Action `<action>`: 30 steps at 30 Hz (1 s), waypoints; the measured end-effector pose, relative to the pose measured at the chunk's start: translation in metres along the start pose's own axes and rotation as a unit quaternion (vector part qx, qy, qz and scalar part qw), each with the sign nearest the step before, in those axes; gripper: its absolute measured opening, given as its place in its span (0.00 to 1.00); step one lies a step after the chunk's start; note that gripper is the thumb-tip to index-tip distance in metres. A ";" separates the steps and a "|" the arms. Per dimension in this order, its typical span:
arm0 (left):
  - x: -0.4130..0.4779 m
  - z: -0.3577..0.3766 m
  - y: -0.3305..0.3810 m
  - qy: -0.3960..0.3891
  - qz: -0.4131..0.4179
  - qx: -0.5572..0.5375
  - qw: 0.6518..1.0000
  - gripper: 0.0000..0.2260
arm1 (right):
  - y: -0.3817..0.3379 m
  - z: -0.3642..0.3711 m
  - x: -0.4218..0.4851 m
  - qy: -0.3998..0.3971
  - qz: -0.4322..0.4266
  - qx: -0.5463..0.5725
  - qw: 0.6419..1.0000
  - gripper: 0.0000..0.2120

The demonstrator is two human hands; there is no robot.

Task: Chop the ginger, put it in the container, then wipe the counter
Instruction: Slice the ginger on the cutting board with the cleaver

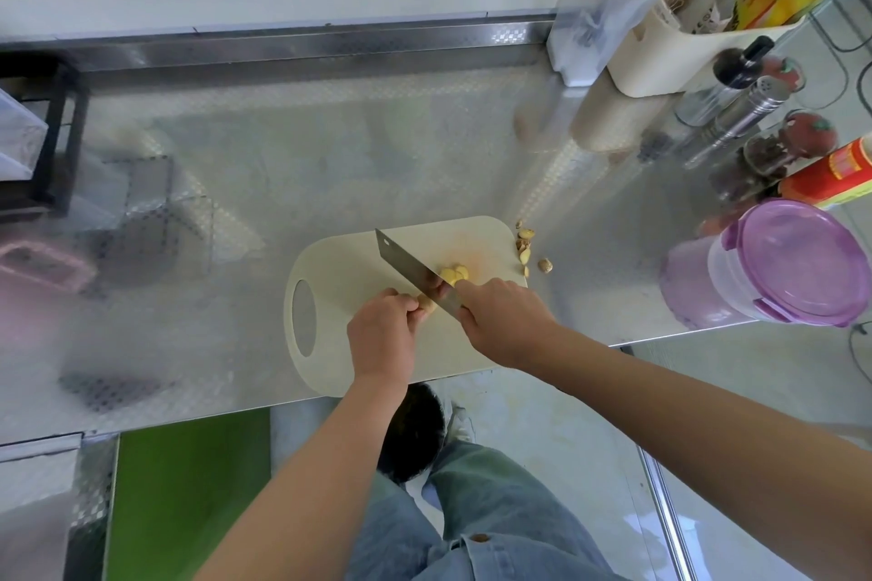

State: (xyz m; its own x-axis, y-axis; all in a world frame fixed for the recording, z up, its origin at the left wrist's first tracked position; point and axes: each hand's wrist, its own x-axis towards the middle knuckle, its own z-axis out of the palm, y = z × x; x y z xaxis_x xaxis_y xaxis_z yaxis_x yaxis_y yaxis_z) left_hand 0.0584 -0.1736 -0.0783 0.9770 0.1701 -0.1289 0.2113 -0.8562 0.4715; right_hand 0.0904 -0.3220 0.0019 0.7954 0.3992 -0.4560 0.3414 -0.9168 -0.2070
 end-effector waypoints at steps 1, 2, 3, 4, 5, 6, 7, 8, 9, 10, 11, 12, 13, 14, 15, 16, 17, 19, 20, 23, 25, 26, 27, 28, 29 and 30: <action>0.000 0.000 0.000 -0.003 0.001 0.003 1.000 0.07 | 0.000 -0.001 0.000 -0.004 0.001 0.000 1.000 0.10; 0.001 0.000 0.000 -0.007 0.002 0.007 1.000 0.07 | 0.000 -0.002 0.000 -0.009 0.001 0.000 1.000 0.09; 0.001 -0.001 0.000 -0.010 0.004 0.009 1.000 0.06 | -0.001 -0.003 0.000 -0.013 0.002 0.000 1.000 0.09; 0.001 -0.001 0.000 -0.011 0.008 0.010 1.000 0.06 | -0.001 -0.004 -0.001 -0.018 0.004 0.000 1.000 0.09; 0.001 -0.001 0.000 -0.011 0.014 0.012 1.000 0.06 | -0.003 -0.005 0.000 -0.023 0.009 0.000 1.000 0.09; 0.002 -0.001 0.001 -0.011 0.022 0.017 1.000 0.05 | -0.005 -0.007 0.001 -0.028 0.014 0.000 1.000 0.09; 0.001 -0.001 0.002 -0.011 0.029 0.028 0.999 0.05 | -0.008 -0.008 0.003 -0.033 0.020 0.000 0.999 0.09; 0.001 -0.002 0.003 -0.013 0.036 0.042 0.998 0.05 | -0.012 -0.009 0.005 -0.037 0.024 -0.001 0.999 0.10; 0.001 -0.001 0.003 -0.016 0.044 0.055 0.997 0.05 | -0.014 -0.008 0.008 -0.041 0.029 -0.003 0.999 0.11; 0.002 -0.001 0.004 -0.019 0.052 0.067 0.996 0.05 | -0.016 -0.006 0.009 -0.045 0.032 -0.004 0.998 0.12; 0.002 0.000 0.004 -0.020 0.057 0.076 0.995 0.05 | -0.017 -0.003 0.010 -0.046 0.035 -0.002 0.998 0.13; 0.002 0.000 0.004 -0.020 0.058 0.081 0.995 0.05 | -0.017 0.001 0.011 -0.045 0.039 0.004 0.998 0.13; 0.002 0.001 0.004 -0.017 0.059 0.083 0.995 0.05 | -0.017 0.005 0.013 -0.044 0.041 0.009 0.998 0.13; 0.002 0.002 0.003 -0.014 0.060 0.081 0.995 0.05 | -0.016 0.007 0.014 -0.042 0.041 0.012 0.998 0.12; 0.002 0.003 0.003 -0.012 0.061 0.079 0.995 0.05 | -0.016 0.009 0.016 -0.039 0.039 0.013 0.998 0.12; 0.002 0.002 0.003 -0.012 0.061 0.078 0.995 0.05 | -0.016 0.010 0.018 -0.036 0.037 0.015 0.999 0.11; 0.002 0.002 0.002 -0.014 0.061 0.079 0.995 0.05 | -0.016 0.011 0.020 -0.031 0.036 0.018 0.999 0.11; 0.003 0.002 0.002 -0.016 0.065 0.080 0.995 0.05 | -0.017 0.013 0.024 -0.024 0.035 0.027 0.999 0.10; 0.003 0.003 0.002 -0.016 0.066 0.077 0.995 0.06 | -0.018 0.014 0.026 -0.021 0.034 0.032 0.999 0.09; 0.003 0.002 0.002 -0.002 0.071 0.065 0.995 0.05 | -0.020 0.019 0.033 -0.010 0.029 0.042 0.999 0.09; 0.004 0.001 0.002 0.001 0.069 0.059 0.996 0.04 | -0.018 0.022 0.034 -0.002 0.027 0.043 0.999 0.09; 0.004 0.001 0.003 0.000 0.068 0.058 0.996 0.04 | -0.017 0.024 0.034 0.000 0.025 0.042 0.999 0.09; 0.004 0.000 0.003 -0.001 0.068 0.055 0.996 0.04 | -0.015 0.026 0.033 0.002 0.024 0.043 0.999 0.09; 0.004 -0.001 0.003 -0.002 0.067 0.051 0.996 0.04 | -0.014 0.026 0.033 0.004 0.023 0.044 0.999 0.08; 0.004 -0.001 0.003 -0.002 0.067 0.044 0.997 0.04 | -0.013 0.024 0.033 0.007 0.020 0.046 0.999 0.08; 0.004 -0.002 0.002 -0.005 0.066 0.036 0.997 0.04 | -0.012 0.022 0.033 0.008 0.016 0.046 0.999 0.07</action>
State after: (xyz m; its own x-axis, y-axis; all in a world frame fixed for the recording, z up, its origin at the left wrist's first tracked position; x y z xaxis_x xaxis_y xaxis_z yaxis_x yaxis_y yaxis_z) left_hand 0.0628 -0.1736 -0.0764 0.9957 0.0498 -0.0782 0.0782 -0.9039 0.4205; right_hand 0.1012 -0.2978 -0.0294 0.8137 0.3686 -0.4495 0.2691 -0.9243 -0.2708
